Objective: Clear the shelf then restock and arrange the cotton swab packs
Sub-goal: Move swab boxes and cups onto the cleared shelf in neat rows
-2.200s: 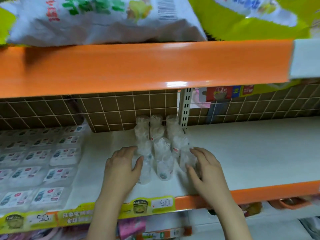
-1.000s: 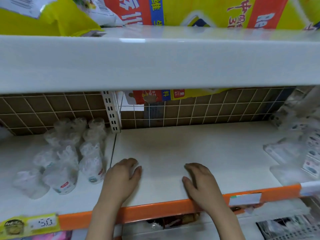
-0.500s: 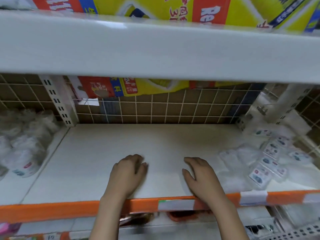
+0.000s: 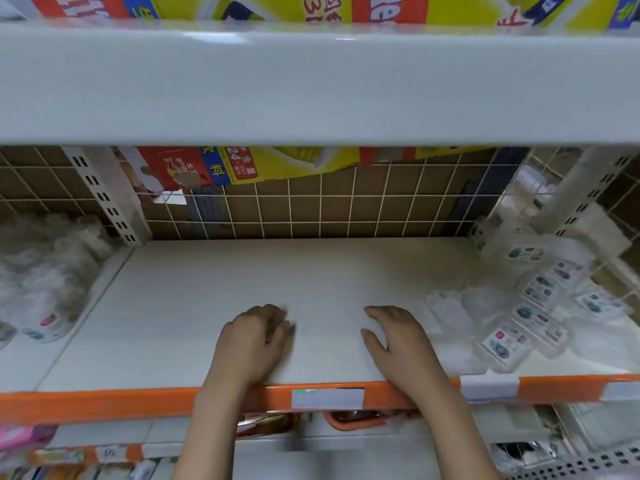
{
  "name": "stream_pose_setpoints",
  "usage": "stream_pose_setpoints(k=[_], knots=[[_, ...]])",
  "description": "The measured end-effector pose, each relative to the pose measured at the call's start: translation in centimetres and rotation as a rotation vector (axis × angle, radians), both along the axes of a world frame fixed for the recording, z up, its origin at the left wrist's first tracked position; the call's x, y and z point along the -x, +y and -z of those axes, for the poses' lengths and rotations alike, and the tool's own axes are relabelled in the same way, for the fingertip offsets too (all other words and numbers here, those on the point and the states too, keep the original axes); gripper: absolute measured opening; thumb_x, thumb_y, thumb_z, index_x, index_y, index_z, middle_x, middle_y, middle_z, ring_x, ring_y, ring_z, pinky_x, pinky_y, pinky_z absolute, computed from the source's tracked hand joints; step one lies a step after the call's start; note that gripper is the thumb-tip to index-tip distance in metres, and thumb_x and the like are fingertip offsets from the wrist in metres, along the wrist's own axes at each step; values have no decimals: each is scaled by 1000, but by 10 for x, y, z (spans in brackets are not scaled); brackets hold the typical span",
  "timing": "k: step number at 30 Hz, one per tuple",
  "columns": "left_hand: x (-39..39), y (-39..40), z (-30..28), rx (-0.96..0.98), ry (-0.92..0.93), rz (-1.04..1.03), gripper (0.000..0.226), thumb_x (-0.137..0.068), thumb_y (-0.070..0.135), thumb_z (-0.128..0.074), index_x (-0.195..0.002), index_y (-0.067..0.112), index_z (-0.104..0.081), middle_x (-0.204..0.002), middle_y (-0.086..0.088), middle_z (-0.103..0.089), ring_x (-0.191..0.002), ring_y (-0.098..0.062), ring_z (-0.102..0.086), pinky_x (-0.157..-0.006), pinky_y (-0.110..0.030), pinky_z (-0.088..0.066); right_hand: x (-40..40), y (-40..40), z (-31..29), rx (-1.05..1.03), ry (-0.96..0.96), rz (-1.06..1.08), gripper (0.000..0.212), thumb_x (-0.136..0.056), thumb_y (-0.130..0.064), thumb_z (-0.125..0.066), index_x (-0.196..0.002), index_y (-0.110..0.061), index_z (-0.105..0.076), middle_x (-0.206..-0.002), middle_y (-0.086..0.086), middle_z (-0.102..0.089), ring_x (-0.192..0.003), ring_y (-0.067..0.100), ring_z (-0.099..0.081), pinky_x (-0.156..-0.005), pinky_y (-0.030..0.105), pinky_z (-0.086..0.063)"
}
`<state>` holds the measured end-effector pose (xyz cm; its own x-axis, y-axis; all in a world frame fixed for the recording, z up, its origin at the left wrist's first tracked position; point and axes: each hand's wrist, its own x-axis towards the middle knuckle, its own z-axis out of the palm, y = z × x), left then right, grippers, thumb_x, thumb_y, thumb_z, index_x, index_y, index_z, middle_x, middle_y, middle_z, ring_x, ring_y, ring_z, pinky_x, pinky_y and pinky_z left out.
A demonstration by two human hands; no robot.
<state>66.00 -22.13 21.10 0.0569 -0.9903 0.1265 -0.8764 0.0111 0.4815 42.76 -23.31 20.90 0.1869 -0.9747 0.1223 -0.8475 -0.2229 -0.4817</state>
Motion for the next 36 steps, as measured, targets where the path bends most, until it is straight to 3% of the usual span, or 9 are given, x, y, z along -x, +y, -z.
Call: stream_pose_setpoints(k=[9,12,20,23,27,30,34,36], knots=[[20,-13,3,11,16,51,32,-89,48,-48,-108,27,-64,-106,0,-67,-95,-23,-62,-78,-33,-49,30,-5,-10,45,-3,78,49,-83,-34,-44,-123,-11,-60,-121,7,-62,-115,26,-53,-99,30,-38],[39,-17,-1,31,3,66,27,-91,41,-52,-110,26,-64,-106,-1,-67,-95,-24,-60,-76,-31,-47,51,-8,-15,62,-22,95,49,-83,-33,-45,-123,-10,-60,-121,8,-62,-116,26,-53,-99,29,-36],[125,-22,-8,28,10,10,39,-87,43,-42,-110,20,-63,-105,-4,-66,-95,-27,-59,-74,-32,-44,147,-17,-24,100,-12,67,38,-87,-25,-55,-121,-10,-61,-119,10,-62,-113,27,-54,-97,31,-39],[173,-22,-7,34,32,9,41,-88,43,-42,-117,20,-61,-111,-3,-65,-101,-25,-58,-80,-32,-45,188,-19,-24,103,-6,81,38,-87,-26,-55,-121,-10,-61,-120,10,-61,-112,28,-54,-96,29,-37],[220,-19,-7,-8,6,27,88,-68,69,-17,-129,19,-54,-121,-1,-61,-110,-23,-56,-88,-32,-45,232,-21,-19,105,-23,73,38,-87,-26,-55,-120,-9,-62,-117,10,-62,-111,29,-54,-96,32,-39],[234,-10,-5,-109,-114,16,108,-55,82,-11,-138,21,-43,-132,1,-53,-118,-21,-49,-93,-31,-42,249,-17,-15,114,-28,37,44,-83,-32,-49,-120,-9,-62,-116,7,-63,-111,26,-54,-94,31,-40],[246,5,-3,-222,-146,-4,118,-47,87,-13,-143,21,-33,-143,3,-41,-129,-19,-39,-102,-30,-37,262,-14,-8,114,-65,-3,36,-89,-19,-60,-124,-12,-59,-123,4,-59,-119,21,-48,-97,22,-30],[251,12,-3,-250,-118,-23,111,-55,87,-23,-144,21,-32,-146,4,-37,-132,-17,-36,-104,-29,-34,264,-15,-5,113,-81,-24,37,-88,-15,-62,-124,-11,-59,-123,5,-60,-119,23,-49,-98,23,-30]])
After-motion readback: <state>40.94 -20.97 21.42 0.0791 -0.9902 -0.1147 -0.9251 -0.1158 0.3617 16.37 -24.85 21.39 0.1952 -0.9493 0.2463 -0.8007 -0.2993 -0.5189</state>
